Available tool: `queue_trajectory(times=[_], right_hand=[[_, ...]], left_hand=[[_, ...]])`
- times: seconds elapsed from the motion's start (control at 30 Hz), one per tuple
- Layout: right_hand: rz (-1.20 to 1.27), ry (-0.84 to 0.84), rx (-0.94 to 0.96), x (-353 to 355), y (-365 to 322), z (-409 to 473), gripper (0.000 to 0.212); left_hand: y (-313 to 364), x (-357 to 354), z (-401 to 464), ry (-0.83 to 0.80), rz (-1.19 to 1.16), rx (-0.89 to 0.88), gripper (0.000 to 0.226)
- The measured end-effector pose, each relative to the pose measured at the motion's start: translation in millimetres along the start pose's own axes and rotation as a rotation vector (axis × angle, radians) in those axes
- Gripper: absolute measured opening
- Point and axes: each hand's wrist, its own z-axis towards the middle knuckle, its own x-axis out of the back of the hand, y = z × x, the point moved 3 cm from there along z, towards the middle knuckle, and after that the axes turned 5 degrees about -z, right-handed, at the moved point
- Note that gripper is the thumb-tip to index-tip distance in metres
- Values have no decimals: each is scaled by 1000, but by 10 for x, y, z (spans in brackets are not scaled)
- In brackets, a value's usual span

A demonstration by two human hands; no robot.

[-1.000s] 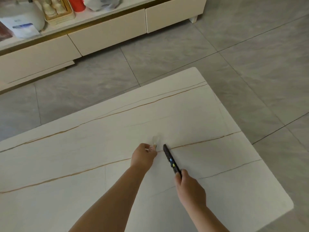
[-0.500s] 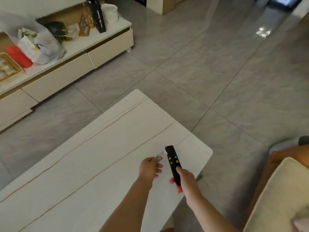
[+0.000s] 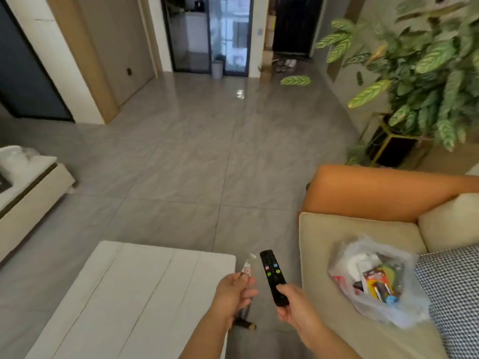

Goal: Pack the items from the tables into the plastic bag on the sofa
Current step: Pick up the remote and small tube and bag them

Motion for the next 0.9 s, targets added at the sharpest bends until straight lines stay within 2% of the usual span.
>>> queue_trajectory(times=[0.23,0.53,0.73,0.9], right_hand=[[128,167,108,1272,-219,-89,15],[394,318,93,2651,-104,33,16],[572,394,-83,3277,205,181,14],[552,368,-224,3597,329,364,9]], left_hand=[[0,-1384,235,-106,143,25,20],[-304,-2898,549,-157,160,123,14],[-618,-3456,828,-126,212,212,27],[-735,-3695,1119,-100,303,272,27]])
